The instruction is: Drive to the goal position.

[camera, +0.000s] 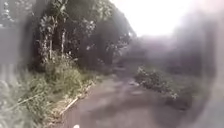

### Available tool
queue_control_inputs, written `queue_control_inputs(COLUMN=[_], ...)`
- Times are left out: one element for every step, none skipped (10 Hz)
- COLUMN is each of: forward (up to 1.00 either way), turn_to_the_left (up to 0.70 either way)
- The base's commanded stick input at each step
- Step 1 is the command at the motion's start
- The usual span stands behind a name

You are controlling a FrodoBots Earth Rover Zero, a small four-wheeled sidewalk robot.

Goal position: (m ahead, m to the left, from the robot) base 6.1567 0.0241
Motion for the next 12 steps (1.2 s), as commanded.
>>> queue_control_inputs(forward=[0.70,0.70,0.70,0.70,0.70,0.70,0.70,0.70,0.70,0.70,0.70,0.70], turn_to_the_left=[0.00,0.00,0.00,0.00,0.00,0.00,0.00,0.00,0.00,0.00,0.00,0.00])
